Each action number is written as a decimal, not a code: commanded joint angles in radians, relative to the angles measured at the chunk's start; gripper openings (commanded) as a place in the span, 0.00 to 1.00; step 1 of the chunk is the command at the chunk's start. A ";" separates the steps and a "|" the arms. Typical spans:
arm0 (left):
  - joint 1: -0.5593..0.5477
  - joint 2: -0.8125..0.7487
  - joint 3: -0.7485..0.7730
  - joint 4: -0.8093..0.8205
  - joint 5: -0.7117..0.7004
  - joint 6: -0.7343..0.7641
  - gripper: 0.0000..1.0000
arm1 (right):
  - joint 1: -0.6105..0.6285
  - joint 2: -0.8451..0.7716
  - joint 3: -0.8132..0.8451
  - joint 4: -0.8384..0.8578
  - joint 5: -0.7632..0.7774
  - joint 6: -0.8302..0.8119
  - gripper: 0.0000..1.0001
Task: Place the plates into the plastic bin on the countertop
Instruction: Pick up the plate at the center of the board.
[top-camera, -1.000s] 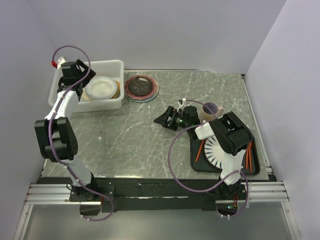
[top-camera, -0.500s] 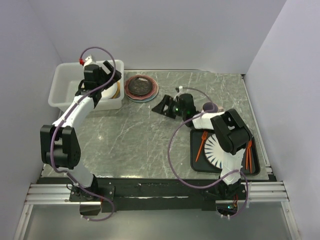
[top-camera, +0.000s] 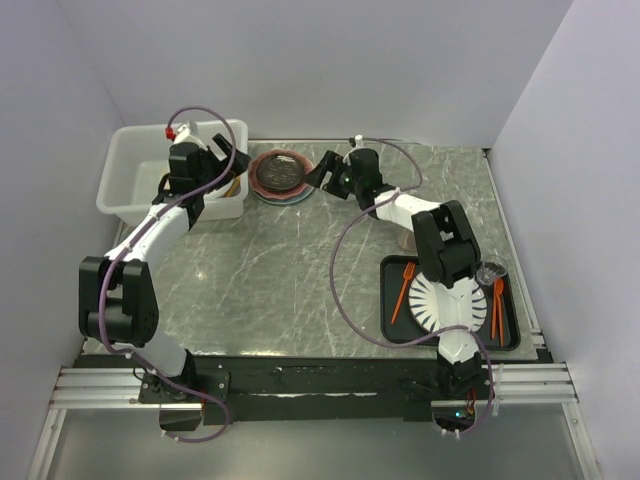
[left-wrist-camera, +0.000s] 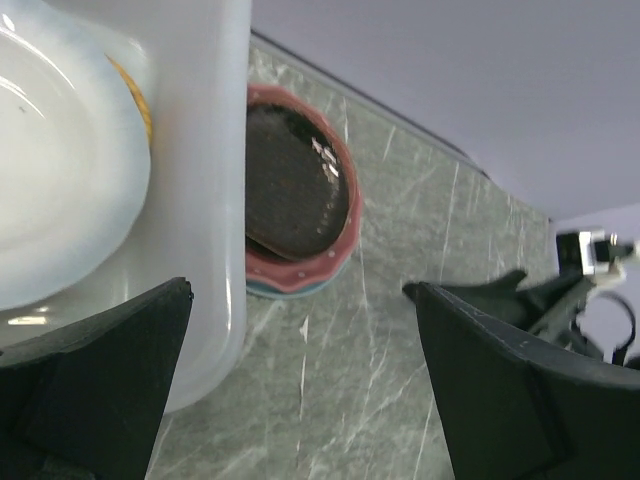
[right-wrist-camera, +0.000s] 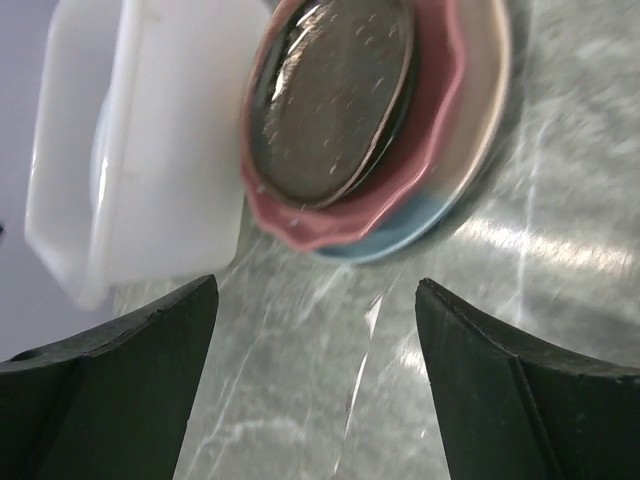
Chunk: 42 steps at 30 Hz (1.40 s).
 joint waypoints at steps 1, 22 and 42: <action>-0.023 -0.044 -0.055 0.125 0.095 0.001 0.99 | -0.012 0.052 0.187 -0.128 0.052 -0.007 0.85; -0.050 -0.015 -0.058 0.153 0.153 0.020 0.99 | -0.004 0.365 0.689 -0.351 0.034 0.004 0.65; -0.050 0.007 -0.072 0.170 0.189 0.023 0.99 | 0.022 0.491 0.822 -0.380 0.015 0.042 0.61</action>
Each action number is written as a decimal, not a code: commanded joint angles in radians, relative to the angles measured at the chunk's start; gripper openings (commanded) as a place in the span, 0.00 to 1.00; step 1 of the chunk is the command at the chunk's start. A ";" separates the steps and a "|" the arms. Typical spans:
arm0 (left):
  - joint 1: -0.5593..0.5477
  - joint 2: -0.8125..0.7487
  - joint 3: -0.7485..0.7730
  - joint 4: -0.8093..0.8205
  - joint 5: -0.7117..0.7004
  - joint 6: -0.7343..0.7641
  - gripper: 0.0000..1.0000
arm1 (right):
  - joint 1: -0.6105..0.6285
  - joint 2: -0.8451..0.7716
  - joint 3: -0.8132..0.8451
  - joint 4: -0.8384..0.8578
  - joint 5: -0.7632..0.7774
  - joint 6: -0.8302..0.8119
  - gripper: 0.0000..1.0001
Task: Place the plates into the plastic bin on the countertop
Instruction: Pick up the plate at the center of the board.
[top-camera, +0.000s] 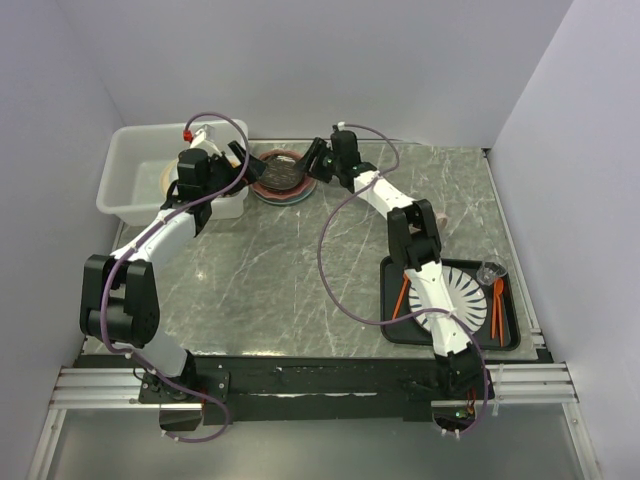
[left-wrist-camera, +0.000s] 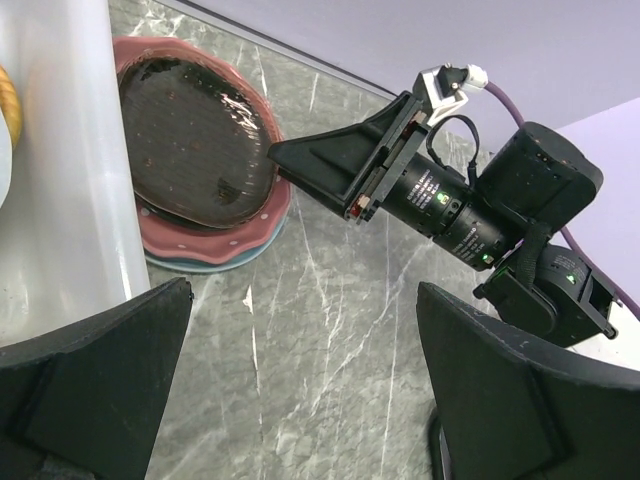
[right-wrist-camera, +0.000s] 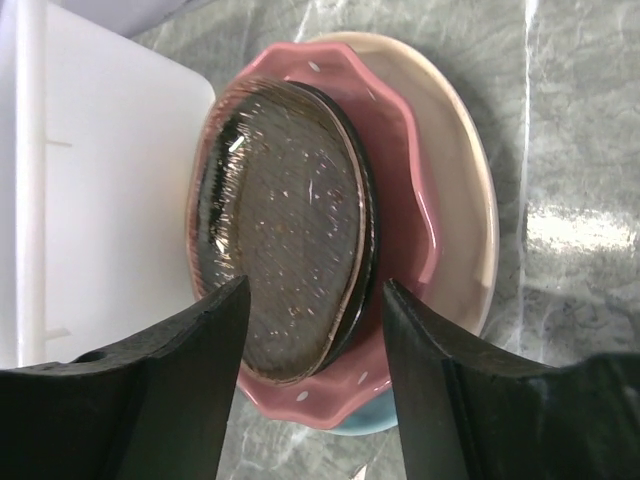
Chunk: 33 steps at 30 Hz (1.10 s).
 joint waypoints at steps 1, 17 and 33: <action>-0.004 0.005 0.000 0.045 0.022 0.018 0.99 | 0.012 0.024 0.055 0.011 -0.013 0.011 0.60; -0.004 -0.026 -0.007 0.029 0.012 0.029 0.99 | 0.025 0.037 0.046 -0.004 -0.037 0.018 0.30; -0.004 -0.020 -0.015 0.038 0.018 0.031 0.99 | -0.003 -0.101 -0.149 0.071 -0.039 0.003 0.01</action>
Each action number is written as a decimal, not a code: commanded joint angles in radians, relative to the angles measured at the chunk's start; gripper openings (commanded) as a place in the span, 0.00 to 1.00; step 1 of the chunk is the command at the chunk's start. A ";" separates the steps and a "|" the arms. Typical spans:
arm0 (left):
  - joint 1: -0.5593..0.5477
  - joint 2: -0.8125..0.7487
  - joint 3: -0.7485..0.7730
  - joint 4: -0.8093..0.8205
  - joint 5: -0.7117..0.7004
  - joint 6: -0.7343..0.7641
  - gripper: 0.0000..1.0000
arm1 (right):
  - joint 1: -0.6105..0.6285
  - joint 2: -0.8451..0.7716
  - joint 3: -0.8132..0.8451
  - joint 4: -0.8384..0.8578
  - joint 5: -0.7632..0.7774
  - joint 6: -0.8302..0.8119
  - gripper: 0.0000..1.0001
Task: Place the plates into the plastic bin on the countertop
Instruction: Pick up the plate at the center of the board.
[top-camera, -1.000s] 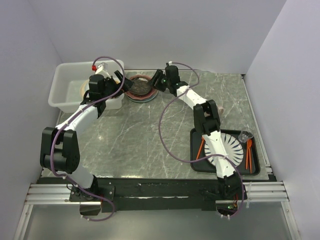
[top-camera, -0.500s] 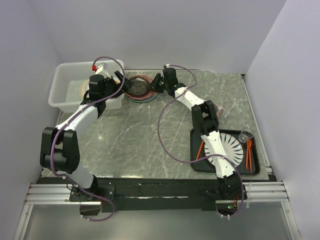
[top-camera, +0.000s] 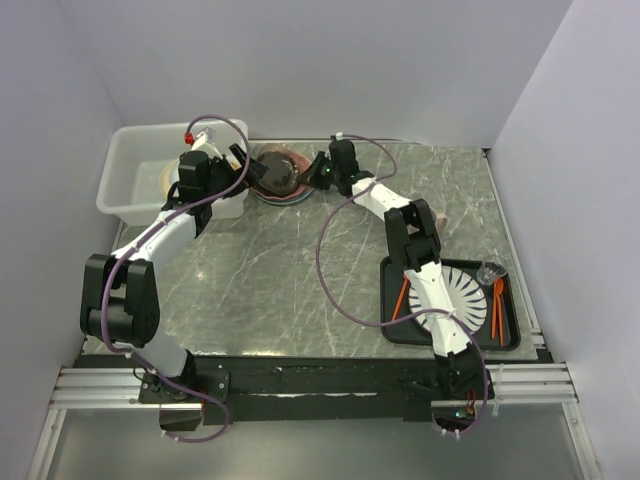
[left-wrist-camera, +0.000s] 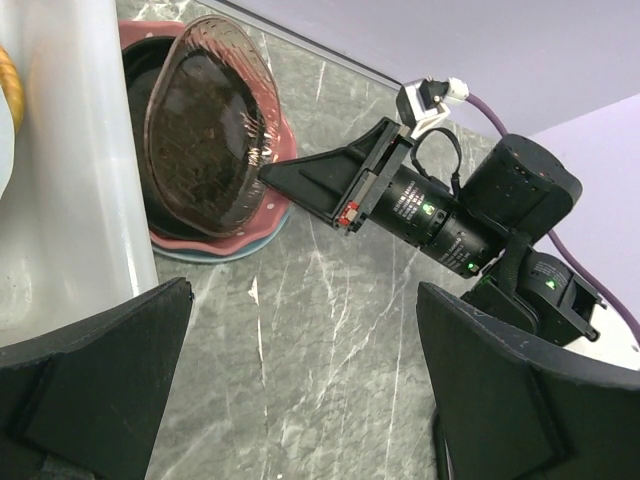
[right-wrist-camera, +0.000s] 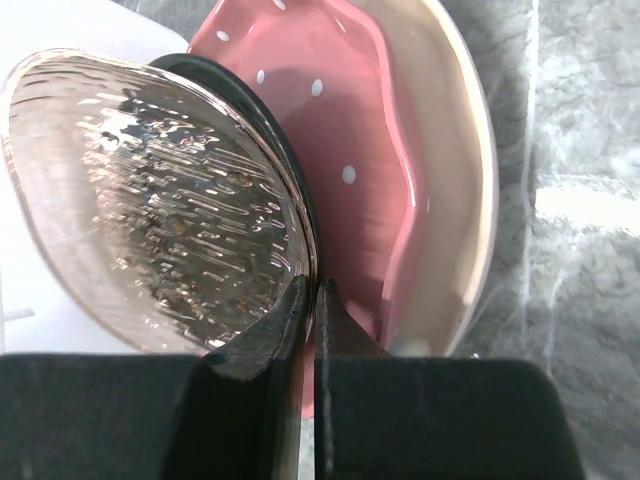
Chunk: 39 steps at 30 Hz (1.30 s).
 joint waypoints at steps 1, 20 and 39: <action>-0.004 -0.022 0.000 0.043 0.016 0.027 0.99 | -0.013 -0.101 -0.045 -0.001 -0.013 -0.030 0.01; -0.003 -0.006 -0.011 0.095 0.090 0.024 0.99 | -0.045 -0.247 -0.206 0.152 -0.093 -0.005 0.00; -0.001 0.076 0.009 0.155 0.202 0.005 0.99 | -0.106 -0.418 -0.496 0.362 -0.174 0.050 0.00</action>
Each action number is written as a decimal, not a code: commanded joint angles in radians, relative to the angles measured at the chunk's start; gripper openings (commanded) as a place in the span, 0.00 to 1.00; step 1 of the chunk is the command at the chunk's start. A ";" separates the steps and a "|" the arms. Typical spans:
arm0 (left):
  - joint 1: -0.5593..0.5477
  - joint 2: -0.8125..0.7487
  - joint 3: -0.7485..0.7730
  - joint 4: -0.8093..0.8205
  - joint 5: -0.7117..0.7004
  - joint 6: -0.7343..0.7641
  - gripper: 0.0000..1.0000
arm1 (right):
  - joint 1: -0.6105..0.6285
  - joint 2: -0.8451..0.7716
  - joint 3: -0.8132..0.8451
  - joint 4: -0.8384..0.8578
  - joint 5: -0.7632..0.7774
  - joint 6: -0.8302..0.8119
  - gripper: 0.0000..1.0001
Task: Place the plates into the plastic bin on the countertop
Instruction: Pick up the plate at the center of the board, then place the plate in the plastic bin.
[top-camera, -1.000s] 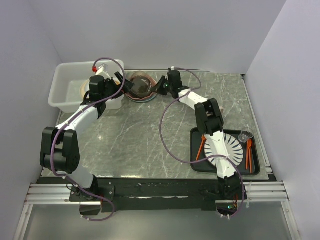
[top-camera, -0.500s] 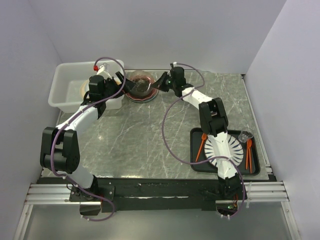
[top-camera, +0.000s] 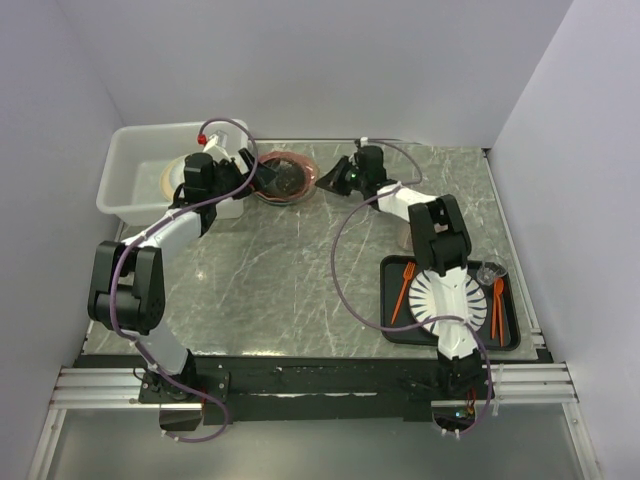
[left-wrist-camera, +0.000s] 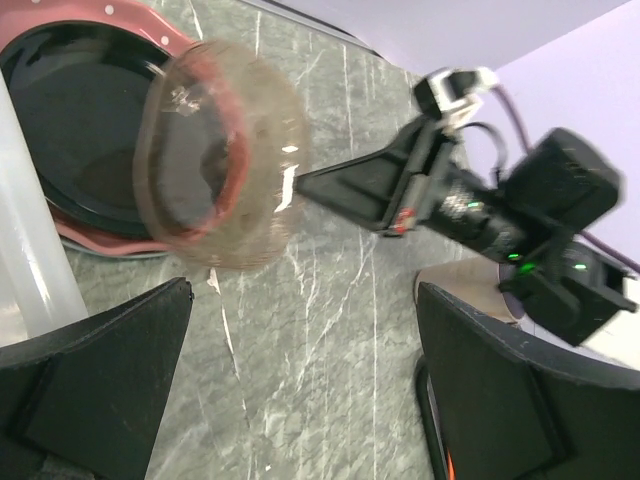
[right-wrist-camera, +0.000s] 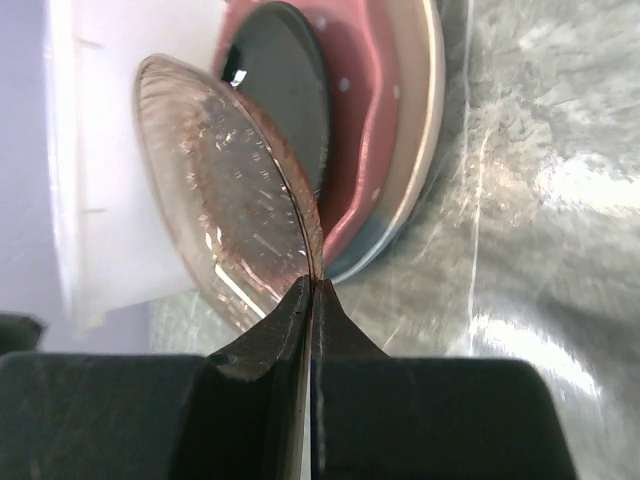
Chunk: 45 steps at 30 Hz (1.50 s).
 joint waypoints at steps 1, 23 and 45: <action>-0.001 -0.011 0.014 0.041 0.024 0.011 0.99 | -0.022 -0.154 -0.053 0.137 -0.037 0.013 0.00; -0.001 0.023 0.017 0.067 0.044 0.000 0.98 | -0.005 -0.345 -0.291 0.282 -0.115 0.046 0.00; -0.001 0.049 0.023 0.090 0.098 -0.008 0.01 | 0.068 -0.397 -0.334 0.273 -0.133 0.029 0.00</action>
